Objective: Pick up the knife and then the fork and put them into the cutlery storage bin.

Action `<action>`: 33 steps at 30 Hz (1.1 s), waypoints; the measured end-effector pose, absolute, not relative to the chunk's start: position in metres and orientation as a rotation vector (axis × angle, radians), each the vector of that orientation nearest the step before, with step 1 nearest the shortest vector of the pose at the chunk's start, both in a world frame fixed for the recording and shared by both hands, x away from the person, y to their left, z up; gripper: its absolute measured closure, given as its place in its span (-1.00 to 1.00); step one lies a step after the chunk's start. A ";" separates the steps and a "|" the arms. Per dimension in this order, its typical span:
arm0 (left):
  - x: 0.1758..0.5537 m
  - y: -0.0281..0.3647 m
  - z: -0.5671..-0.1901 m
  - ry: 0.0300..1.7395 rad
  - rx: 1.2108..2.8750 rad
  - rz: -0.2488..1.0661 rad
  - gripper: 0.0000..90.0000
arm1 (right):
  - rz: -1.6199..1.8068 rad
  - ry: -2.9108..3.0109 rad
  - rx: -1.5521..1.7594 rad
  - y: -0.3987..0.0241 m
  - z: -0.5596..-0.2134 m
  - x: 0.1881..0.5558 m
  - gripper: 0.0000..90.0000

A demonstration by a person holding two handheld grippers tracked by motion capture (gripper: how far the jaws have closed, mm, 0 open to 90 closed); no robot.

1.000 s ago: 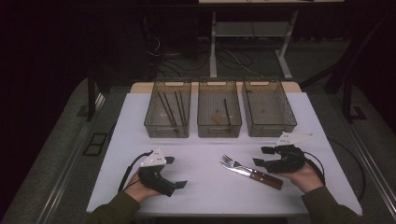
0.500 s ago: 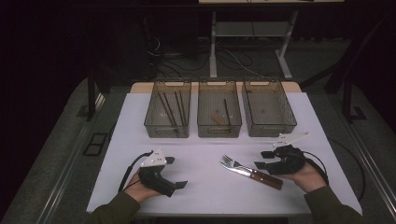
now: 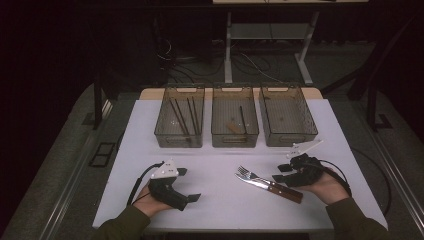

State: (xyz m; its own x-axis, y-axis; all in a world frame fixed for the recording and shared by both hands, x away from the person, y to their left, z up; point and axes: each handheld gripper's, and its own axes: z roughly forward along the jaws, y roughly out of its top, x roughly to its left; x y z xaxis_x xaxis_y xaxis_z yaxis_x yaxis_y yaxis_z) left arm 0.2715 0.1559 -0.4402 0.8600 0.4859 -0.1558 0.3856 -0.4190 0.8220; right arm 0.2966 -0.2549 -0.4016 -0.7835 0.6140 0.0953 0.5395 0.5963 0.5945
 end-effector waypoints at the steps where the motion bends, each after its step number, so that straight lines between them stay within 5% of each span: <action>1: 0.271 0.156 -0.440 0.635 2.059 0.130 -1.00 | 0.930 2.711 0.964 -0.253 -0.402 0.297 0.29; 33: 0.272 0.156 -0.440 0.630 2.065 0.129 -0.98 | 0.801 2.859 0.849 -0.243 -0.426 0.302 0.63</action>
